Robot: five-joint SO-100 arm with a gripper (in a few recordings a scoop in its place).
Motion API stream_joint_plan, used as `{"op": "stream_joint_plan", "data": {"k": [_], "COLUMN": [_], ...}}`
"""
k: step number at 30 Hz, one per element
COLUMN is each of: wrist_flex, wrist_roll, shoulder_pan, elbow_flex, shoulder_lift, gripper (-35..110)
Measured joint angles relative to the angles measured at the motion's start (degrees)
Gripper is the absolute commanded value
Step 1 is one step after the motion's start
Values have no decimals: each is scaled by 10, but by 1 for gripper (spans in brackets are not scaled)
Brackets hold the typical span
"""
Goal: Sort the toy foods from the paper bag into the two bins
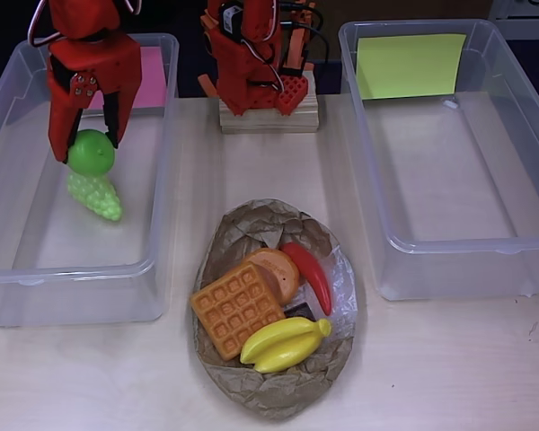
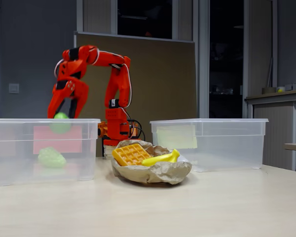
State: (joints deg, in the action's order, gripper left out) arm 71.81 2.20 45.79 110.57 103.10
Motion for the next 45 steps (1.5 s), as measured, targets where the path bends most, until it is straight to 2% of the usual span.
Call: {"op": "stream_joint_plan", "data": {"k": [6, 16, 24, 29, 39, 45], "wrist_flex": [-45, -52, -9, -4, -16, -13], "wrist_roll": [0, -15, -120, -162, -156, -156], "shoulder_pan": [47, 117, 117, 117, 141, 141], "elbow_flex": [84, 142, 141, 146, 146, 147], "shoulder_lift": [2, 39, 38, 50, 47, 28], "gripper": [23, 19, 17, 22, 30, 29]}}
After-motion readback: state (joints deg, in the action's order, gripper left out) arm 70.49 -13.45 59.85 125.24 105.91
